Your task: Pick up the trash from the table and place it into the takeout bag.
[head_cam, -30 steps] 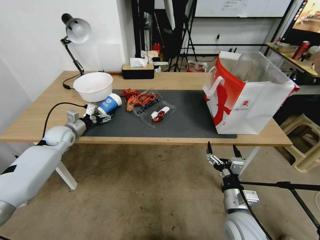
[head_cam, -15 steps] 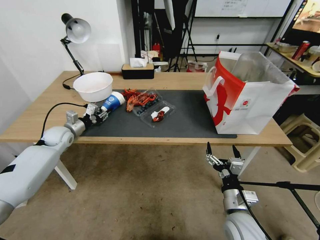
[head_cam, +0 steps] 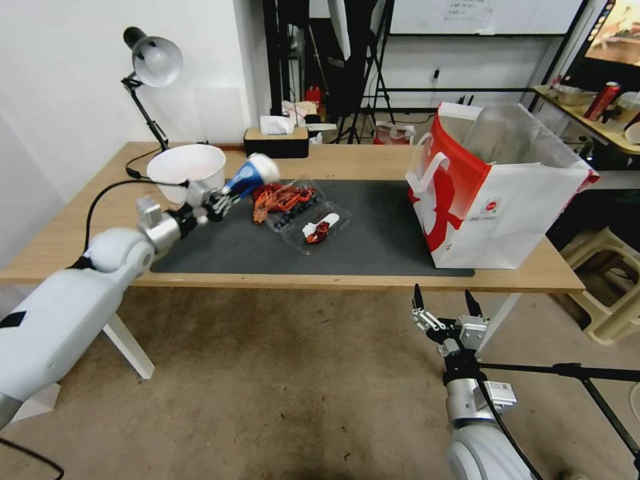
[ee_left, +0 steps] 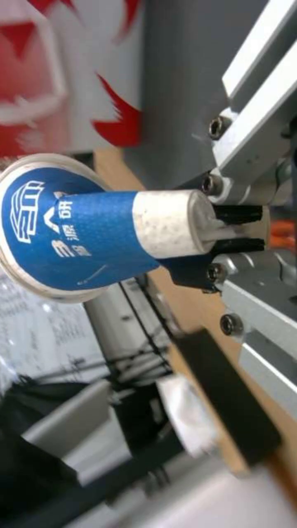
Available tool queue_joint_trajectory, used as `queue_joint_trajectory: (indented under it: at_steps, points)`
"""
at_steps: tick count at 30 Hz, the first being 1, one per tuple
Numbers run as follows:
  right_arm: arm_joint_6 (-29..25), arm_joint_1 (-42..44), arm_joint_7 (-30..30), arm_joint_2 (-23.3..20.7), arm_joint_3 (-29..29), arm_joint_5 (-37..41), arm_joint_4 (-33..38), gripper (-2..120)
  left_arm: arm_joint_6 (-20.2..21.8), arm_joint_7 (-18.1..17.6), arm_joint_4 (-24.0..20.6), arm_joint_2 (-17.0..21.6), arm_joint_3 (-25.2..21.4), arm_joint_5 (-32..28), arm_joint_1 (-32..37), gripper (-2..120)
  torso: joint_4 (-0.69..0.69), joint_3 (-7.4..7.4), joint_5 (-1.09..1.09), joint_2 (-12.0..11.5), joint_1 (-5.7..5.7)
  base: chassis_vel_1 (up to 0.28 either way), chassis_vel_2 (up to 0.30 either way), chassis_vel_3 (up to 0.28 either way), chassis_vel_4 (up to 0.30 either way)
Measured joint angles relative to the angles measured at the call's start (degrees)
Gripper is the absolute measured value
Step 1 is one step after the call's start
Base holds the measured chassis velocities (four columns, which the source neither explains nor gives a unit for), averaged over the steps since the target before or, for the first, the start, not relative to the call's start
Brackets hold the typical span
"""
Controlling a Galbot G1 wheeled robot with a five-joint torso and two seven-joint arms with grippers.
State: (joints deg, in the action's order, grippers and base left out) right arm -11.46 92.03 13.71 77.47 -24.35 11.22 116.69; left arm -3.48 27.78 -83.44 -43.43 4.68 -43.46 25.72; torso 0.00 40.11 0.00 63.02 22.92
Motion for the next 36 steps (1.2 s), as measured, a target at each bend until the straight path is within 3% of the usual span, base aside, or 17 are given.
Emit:
queue_joint_trajectory:
  at_steps: [7,9,10,12,14,17,31,36]
  points:
    - [0.0,0.1,0.0,0.3,-0.1,-0.1,0.1,100,1.7,-0.4,-1.4,-1.8,5.8,-3.2,-8.7,3,-0.01,0.0,0.0,0.0,0.0,0.0,0.0,0.0,0.0]
    - [0.0,0.1,0.1,0.4,-0.2,-0.1,0.4,100,2.3,-0.9,-1.0,-3.4,10.7,-4.8,-14.5,3,0.01,0.0,0.01,0.0,-0.01,0.0,0.0,0.0,0.0]
    - [0.0,0.1,0.1,0.4,-0.2,-0.1,0.4,100,2.3,-0.9,-1.0,-3.4,10.7,-4.8,-14.5,3,0.01,0.0,0.01,0.0,-0.01,0.0,0.0,0.0,0.0]
    - [0.0,0.0,0.1,0.5,-0.3,-0.1,0.5,100,2.6,-1.4,0.1,-5.2,15.0,-5.9,-18.6,3,0.0,0.0,0.02,0.0,-0.01,0.0,0.0,0.0,0.0]
    - [0.0,0.0,0.1,0.6,-0.3,-0.1,0.5,100,2.6,-1.6,0.6,-5.9,16.4,-6.2,-19.9,3,-0.01,0.0,0.02,0.0,-0.01,0.0,0.0,0.0,0.0]
    - [0.0,0.0,0.1,1.0,-0.4,-0.1,0.6,100,2.7,-1.8,3.5,-9.8,21.5,-7.1,-25.4,3,0.01,0.0,0.02,0.0,-0.01,0.0,0.0,0.0,0.0]
    - [0.2,-0.4,0.3,1.3,-0.6,-0.2,0.8,100,3.1,-3.2,11.2,-24.5,30.5,-9.8,-38.6,3,-0.01,0.0,0.02,0.0,0.0,0.0,0.0,0.0,0.0]
    - [0.3,-0.4,0.3,1.4,-0.6,-0.2,0.6,100,3.1,-3.3,13.7,-27.8,31.9,-9.8,-40.4,3,0.01,0.0,0.01,0.0,0.0,0.0,0.0,0.0,0.0]
